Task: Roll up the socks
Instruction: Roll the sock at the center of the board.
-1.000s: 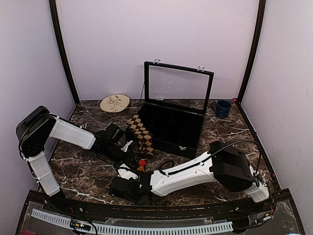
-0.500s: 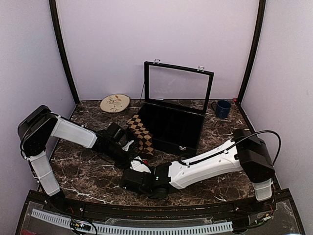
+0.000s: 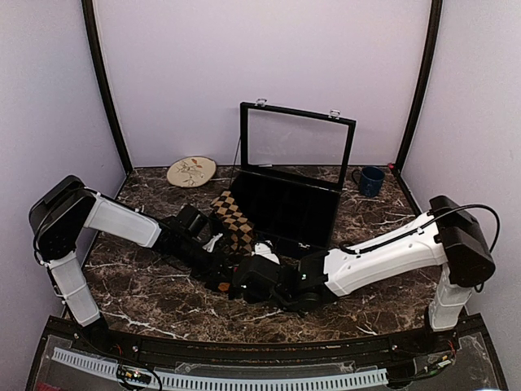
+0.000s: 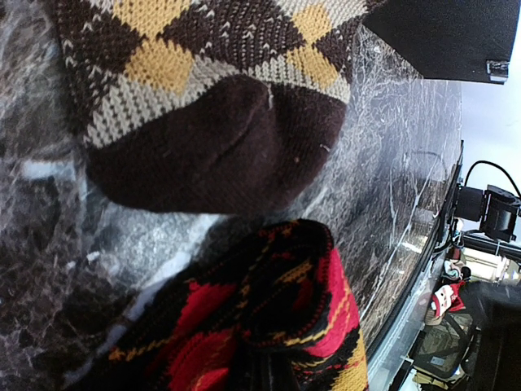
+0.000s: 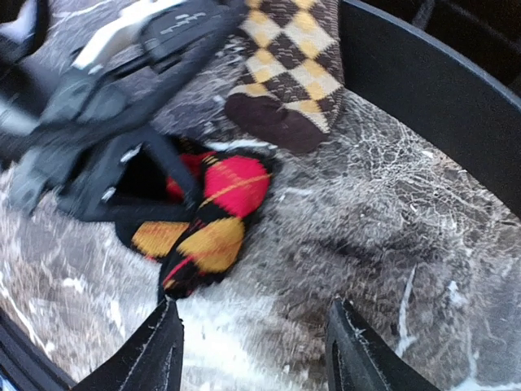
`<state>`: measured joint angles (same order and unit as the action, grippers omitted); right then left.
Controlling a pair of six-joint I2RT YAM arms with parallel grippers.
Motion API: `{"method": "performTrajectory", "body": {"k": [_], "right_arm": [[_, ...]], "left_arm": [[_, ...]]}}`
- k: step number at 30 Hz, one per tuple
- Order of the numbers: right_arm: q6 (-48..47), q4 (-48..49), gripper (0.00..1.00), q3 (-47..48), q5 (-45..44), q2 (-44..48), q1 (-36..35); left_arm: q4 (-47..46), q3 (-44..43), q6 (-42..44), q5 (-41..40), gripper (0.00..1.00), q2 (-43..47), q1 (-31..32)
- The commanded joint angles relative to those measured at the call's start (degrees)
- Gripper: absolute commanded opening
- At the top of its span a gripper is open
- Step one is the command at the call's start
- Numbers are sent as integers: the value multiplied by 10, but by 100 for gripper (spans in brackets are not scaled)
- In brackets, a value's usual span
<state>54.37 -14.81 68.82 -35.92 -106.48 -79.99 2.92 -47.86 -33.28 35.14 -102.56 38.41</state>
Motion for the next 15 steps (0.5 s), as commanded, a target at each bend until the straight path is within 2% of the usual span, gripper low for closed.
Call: {"method": "performTrajectory", "body": {"k": [1,8,15], "right_arm": [[54,104,55,-24,54,-7,34],[123,226,50,-90,121,-13,80],[145,264,46,-83,168,-43,88]], "left_arm": [[87,33,5,-89,0,-41,2],[93,37,9,-91,0,-38,1],[94,36,13,-90,0,-36,-3]]}}
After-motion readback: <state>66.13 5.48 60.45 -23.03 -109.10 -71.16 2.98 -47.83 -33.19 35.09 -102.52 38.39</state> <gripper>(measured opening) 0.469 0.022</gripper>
